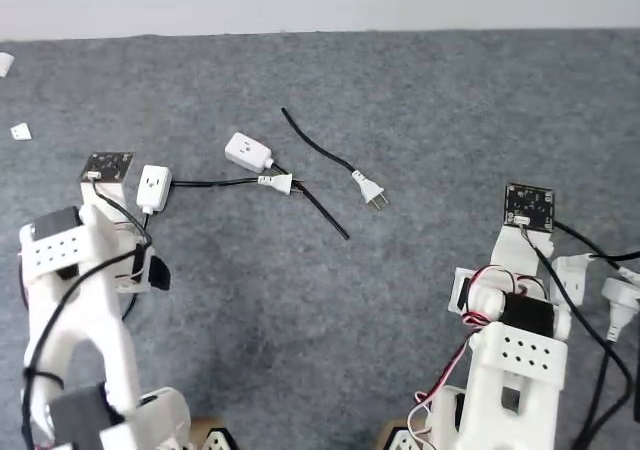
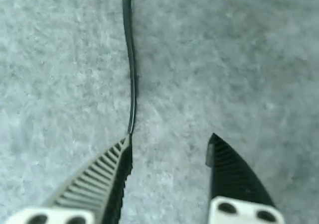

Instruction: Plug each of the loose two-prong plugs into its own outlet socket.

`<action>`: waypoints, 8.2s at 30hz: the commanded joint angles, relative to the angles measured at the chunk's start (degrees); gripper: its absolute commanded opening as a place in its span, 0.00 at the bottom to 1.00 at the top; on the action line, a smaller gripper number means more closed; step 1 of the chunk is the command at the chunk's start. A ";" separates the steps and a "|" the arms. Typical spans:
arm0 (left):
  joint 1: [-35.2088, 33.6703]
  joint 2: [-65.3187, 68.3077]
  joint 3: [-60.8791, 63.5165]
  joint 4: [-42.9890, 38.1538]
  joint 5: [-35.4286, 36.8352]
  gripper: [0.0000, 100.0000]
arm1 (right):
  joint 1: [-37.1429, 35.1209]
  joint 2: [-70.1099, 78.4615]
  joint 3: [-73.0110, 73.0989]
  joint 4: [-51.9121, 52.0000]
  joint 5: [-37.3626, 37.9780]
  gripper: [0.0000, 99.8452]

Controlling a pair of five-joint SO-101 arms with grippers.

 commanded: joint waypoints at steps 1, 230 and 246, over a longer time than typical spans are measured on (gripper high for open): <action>-1.85 4.04 -4.18 -3.52 0.62 0.22 | -0.13 -1.19 0.35 -1.01 0.62 0.21; -4.48 -31.12 21.85 8.79 -27.78 0.01 | -0.13 -1.63 2.99 -4.79 0.53 0.21; -4.57 -31.21 1.36 10.37 -23.21 0.01 | -0.13 -1.63 2.90 -4.79 0.62 0.21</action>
